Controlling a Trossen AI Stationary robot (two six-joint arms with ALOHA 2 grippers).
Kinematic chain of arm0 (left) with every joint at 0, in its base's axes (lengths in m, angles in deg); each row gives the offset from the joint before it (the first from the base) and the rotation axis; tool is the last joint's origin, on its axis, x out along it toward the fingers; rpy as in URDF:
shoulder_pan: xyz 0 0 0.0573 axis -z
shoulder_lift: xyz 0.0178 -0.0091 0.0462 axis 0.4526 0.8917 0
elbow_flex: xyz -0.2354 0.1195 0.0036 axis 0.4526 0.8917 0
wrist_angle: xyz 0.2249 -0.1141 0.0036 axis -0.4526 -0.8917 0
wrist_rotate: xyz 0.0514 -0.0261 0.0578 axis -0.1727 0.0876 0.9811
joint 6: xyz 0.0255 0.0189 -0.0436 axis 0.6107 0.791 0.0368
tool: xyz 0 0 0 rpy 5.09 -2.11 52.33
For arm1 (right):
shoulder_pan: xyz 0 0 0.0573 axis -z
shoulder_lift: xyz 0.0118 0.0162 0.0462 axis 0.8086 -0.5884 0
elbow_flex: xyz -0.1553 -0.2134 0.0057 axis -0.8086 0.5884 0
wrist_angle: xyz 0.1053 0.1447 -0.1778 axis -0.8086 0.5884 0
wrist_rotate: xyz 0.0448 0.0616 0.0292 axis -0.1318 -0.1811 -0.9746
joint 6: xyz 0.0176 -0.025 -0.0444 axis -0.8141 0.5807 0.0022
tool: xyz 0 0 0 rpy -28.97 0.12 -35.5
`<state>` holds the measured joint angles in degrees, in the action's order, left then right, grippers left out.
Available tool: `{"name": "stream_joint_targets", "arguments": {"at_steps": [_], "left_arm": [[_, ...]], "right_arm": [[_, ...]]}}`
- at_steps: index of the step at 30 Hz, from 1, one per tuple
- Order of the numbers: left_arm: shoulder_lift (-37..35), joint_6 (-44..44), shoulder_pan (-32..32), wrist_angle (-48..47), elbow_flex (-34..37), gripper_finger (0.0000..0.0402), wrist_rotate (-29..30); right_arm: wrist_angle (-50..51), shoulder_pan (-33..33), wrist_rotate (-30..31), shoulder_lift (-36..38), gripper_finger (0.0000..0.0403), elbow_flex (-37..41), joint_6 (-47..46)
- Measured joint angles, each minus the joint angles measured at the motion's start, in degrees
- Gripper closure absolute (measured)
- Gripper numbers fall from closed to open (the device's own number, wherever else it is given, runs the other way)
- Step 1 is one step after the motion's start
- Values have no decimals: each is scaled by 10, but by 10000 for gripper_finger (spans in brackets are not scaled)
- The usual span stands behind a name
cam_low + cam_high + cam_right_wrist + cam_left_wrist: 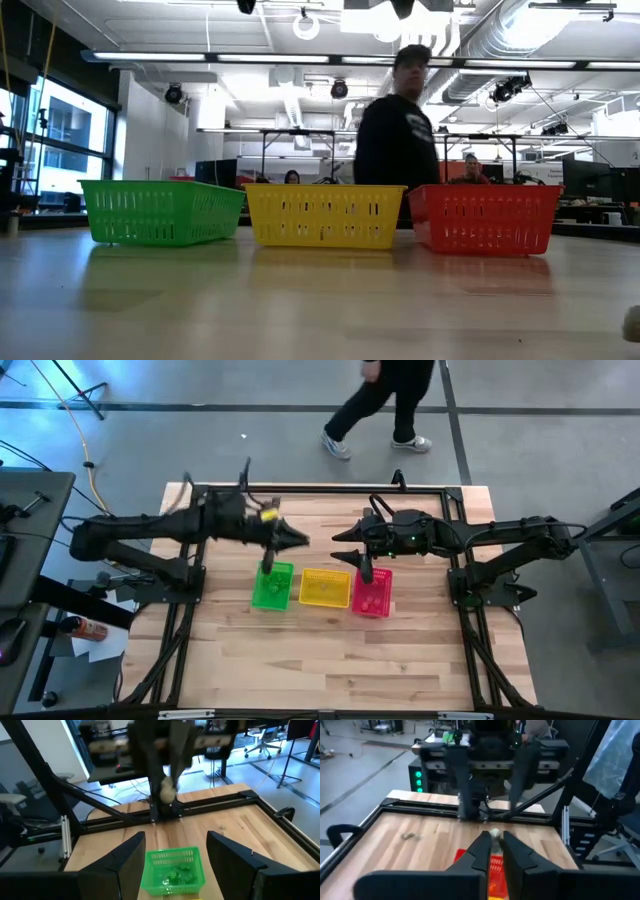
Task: Sort Halloween decoration
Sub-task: Put the white skull toy into the yellow basket
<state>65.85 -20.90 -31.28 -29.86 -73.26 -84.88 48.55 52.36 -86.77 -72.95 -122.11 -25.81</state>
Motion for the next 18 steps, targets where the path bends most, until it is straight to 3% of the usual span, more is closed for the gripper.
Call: {"name": "stream_joint_targets", "arguments": {"at_steps": [6,13,18], "left_arm": [[3,-11,49,113,51,387,80],[4,-10,48,99,51,387,85],[50,-1,48,69,51,386,85]], "right_arm": [[-7,-4,-2,0,197,0,-1],[-5,-4,-2,0,197,0,0],[3,-4,-2,0,197,0,10]]}}
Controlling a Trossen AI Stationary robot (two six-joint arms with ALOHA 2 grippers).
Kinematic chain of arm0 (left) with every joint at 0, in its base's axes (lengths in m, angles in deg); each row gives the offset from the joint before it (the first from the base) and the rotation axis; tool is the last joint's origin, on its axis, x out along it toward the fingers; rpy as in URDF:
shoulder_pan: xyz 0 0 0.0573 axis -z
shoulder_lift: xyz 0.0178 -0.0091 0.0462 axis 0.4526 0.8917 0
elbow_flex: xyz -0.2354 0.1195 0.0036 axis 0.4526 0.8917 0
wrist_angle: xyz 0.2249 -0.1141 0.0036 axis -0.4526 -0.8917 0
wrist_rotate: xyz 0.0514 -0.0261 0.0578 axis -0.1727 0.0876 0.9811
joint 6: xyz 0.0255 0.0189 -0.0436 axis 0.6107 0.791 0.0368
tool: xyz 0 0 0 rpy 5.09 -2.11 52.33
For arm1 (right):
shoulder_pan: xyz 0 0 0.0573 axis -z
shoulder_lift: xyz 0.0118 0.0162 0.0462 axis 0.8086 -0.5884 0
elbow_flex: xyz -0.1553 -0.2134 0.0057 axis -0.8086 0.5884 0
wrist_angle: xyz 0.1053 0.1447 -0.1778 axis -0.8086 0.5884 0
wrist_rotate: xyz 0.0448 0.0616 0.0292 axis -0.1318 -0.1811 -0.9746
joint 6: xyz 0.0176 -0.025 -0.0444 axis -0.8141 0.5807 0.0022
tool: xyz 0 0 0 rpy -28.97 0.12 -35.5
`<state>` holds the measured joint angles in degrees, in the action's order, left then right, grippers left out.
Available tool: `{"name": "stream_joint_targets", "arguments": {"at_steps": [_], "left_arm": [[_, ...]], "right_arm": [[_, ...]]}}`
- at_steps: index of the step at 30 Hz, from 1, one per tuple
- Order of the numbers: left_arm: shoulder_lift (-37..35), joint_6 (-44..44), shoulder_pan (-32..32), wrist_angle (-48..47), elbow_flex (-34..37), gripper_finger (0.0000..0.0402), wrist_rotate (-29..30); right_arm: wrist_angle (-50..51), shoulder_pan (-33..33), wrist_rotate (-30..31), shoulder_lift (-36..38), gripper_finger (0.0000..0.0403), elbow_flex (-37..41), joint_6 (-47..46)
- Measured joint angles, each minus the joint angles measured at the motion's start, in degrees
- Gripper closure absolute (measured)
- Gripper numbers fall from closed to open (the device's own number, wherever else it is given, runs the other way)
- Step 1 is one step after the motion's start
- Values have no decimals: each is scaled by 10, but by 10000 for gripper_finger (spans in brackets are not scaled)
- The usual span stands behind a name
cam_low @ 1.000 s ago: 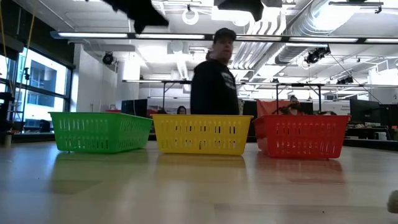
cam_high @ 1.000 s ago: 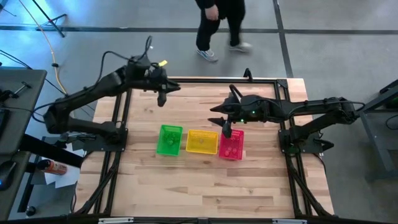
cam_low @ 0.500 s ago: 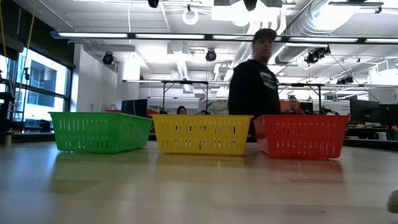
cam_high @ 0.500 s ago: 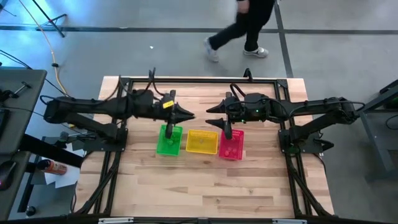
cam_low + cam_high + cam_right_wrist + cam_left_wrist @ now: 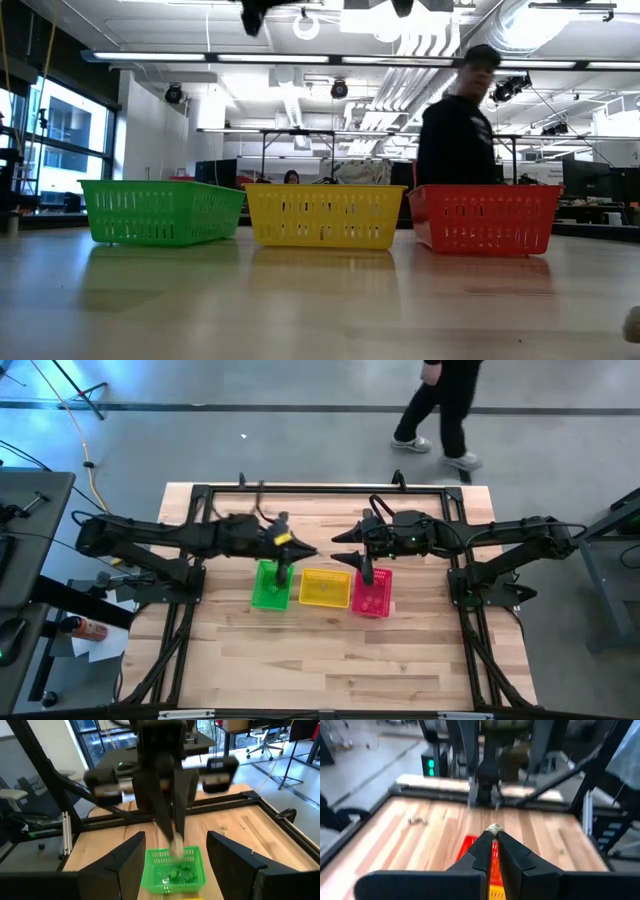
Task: Sort Halloween decoration
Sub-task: Put the white skull toy into the yellow basket
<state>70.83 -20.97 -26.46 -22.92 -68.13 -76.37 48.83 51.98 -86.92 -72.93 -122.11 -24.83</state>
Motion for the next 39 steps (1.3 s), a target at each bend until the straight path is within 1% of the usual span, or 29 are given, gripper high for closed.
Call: {"name": "stream_joint_targets", "arguments": {"at_steps": [10,15,20,26,30,33,36,39], "left_arm": [[171,21,1,-4,0,385,-8],[228,21,1,-16,0,385,-19],[267,21,1,-40,0,385,-20],[276,25,1,-48,0,384,-20],[270,26,-6,-54,0,368,-25],[266,22,-13,-61,-1,340,-39],[257,21,-18,-75,-1,305,-41],[234,25,-24,-118,-9,271,-41]], "right_arm": [[38,9,5,27,197,0,-2],[44,9,11,37,197,0,-3],[47,9,11,39,197,0,-3],[48,9,13,39,197,0,-3],[48,9,13,39,197,0,-2],[48,9,13,39,197,0,-2],[48,9,13,39,197,0,0],[48,9,13,40,197,0,4]]}}
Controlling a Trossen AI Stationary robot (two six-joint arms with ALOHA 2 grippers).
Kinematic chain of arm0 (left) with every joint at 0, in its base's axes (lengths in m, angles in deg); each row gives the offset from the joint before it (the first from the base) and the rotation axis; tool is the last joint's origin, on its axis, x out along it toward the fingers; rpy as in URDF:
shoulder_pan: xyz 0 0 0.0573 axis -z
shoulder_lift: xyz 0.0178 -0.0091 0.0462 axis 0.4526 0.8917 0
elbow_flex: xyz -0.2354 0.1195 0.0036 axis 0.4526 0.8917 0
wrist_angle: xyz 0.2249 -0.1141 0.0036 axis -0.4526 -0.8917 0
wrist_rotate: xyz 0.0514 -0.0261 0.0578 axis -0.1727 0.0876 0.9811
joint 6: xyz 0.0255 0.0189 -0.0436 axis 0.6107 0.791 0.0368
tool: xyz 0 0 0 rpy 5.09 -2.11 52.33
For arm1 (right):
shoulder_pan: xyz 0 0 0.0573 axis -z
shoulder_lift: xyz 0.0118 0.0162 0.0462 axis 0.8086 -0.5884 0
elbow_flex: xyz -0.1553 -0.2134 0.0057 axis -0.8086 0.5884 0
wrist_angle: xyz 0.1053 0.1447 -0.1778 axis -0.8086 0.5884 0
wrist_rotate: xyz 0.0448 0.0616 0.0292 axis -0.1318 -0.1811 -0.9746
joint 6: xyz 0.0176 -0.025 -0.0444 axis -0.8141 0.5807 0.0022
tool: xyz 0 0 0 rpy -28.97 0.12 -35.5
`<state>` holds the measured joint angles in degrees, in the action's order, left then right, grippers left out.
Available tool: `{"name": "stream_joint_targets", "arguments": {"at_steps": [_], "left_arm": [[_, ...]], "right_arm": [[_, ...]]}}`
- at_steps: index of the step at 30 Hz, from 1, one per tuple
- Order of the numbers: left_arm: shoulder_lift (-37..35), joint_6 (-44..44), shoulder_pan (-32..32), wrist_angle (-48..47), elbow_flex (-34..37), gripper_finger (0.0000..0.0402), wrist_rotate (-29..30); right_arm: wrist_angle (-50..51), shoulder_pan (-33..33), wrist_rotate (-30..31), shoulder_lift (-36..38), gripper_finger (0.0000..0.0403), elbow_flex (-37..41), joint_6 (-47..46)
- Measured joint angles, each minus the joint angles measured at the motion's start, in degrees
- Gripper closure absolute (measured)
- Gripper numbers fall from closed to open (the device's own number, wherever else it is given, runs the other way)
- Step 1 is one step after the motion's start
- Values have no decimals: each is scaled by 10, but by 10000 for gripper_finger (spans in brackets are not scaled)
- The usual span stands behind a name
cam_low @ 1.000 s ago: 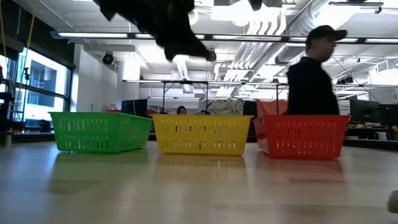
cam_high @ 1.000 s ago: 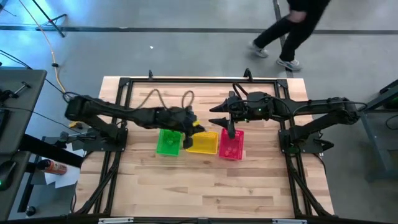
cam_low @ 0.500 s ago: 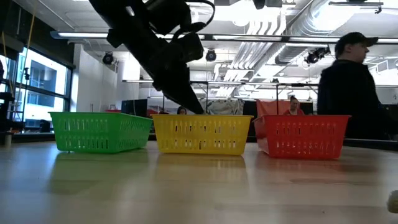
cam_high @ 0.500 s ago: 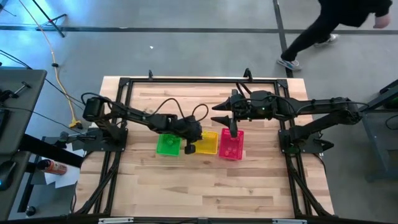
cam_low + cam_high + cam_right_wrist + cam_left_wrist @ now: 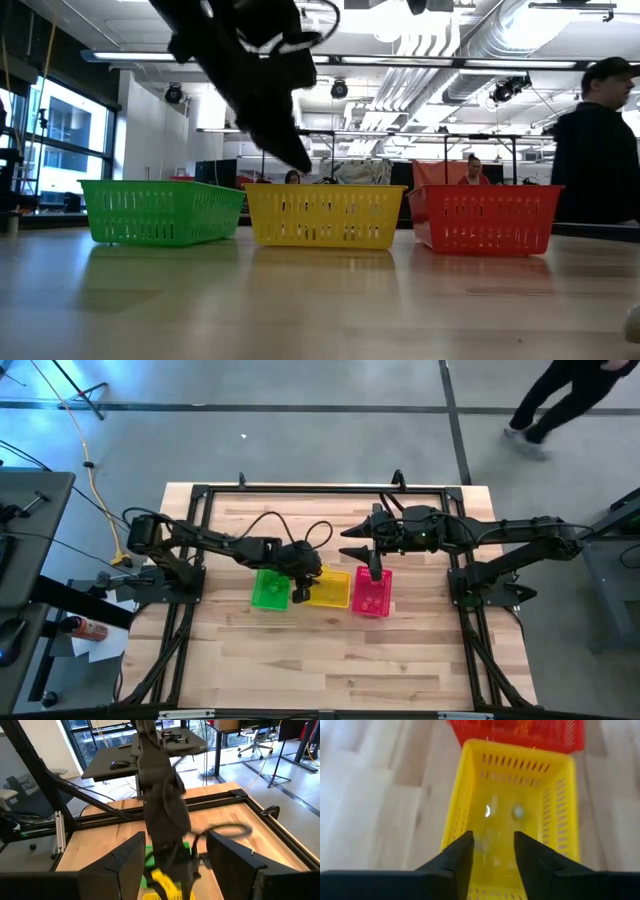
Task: Sort Halloween decoration
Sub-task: Put the white skull toy into the yellow basket
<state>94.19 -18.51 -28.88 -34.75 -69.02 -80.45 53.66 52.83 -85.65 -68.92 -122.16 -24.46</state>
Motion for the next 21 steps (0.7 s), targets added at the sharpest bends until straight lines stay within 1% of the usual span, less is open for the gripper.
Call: {"name": "stream_joint_targets", "arguments": {"at_steps": [3,7,11,14,18,21], "left_arm": [[-47,7,-13,-41,-19,245,3],[-134,-21,-33,-47,-25,223,17],[-226,-72,-41,-17,-20,216,55],[-283,-94,-35,35,-2,216,92],[-333,-110,-17,80,25,216,141],[-354,-120,-4,98,38,216,160]], "right_arm": [[7,0,0,12,197,0,13],[51,0,4,40,197,0,14],[126,0,13,66,197,0,-2],[171,0,16,77,197,0,-22],[203,-6,-9,82,197,0,-39],[210,-12,-28,81,197,0,-55]]}}
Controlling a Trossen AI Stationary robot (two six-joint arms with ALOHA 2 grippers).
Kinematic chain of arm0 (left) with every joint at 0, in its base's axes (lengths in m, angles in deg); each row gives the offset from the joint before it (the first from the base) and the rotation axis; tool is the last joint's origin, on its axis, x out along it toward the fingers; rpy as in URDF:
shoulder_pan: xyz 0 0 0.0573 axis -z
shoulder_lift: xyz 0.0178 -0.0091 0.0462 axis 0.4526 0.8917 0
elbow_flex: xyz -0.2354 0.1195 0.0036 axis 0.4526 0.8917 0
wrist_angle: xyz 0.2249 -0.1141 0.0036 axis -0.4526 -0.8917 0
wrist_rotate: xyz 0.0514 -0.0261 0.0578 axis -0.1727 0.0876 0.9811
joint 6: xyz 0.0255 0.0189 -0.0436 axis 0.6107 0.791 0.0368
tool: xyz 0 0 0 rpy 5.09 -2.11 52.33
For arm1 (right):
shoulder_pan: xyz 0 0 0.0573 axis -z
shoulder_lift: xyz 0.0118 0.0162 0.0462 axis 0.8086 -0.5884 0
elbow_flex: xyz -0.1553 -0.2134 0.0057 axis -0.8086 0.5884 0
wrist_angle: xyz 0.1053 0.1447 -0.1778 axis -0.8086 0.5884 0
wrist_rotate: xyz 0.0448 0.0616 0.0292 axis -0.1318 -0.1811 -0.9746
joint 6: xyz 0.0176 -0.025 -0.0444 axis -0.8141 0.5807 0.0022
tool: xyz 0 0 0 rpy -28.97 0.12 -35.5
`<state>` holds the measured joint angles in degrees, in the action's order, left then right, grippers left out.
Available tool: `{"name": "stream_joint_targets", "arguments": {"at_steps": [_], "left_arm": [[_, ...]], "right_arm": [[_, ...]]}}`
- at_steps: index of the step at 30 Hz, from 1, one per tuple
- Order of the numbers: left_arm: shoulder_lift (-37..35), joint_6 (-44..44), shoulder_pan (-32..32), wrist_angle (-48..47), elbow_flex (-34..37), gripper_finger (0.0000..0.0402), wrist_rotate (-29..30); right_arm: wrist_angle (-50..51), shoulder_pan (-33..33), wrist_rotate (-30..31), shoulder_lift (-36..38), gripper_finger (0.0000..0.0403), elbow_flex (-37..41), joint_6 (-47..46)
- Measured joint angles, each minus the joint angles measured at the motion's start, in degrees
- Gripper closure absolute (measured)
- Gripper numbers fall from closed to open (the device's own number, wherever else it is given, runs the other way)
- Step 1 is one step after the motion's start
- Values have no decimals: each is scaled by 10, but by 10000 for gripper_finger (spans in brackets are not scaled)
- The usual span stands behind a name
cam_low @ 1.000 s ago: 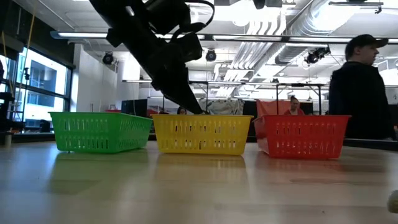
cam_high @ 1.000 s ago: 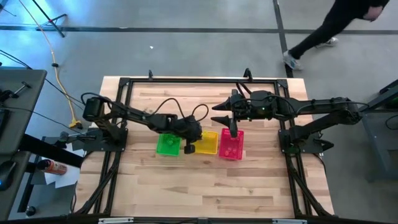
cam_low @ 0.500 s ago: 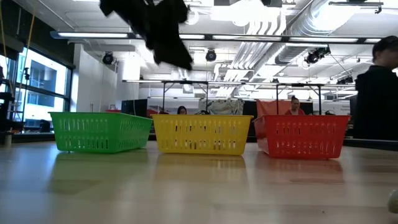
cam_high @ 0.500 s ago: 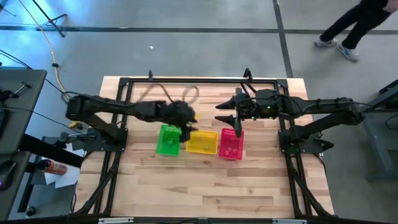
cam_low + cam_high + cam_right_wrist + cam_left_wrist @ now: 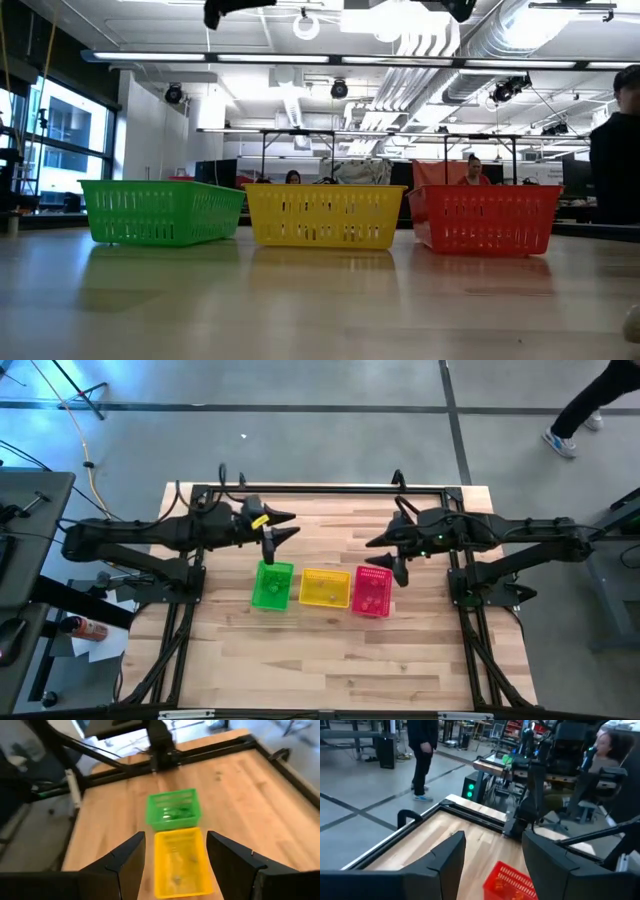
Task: Sort Halloween decoration
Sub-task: Put the white skull toy into the yellow basket
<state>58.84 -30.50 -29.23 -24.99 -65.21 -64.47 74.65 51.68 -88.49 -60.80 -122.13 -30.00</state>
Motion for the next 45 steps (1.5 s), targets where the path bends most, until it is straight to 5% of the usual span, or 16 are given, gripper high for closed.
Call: {"name": "stream_joint_targets", "arguments": {"at_steps": [8,13,21,29,38,45], "left_arm": [[-5,4,26,10,1,216,-1],[-3,6,23,12,2,216,9],[-3,11,23,10,2,216,31],[-3,33,23,10,2,216,55],[-3,63,23,10,2,216,56],[-3,83,23,9,2,216,56]], "right_arm": [[-37,3,-44,0,197,0,21],[-57,-12,-97,-7,197,0,-47],[190,-171,-73,-39,197,-19,-112],[278,-315,-22,-119,197,-18,-167],[268,-391,-67,-271,197,-18,-153],[89,-403,-108,-289,197,83,-214]]}}
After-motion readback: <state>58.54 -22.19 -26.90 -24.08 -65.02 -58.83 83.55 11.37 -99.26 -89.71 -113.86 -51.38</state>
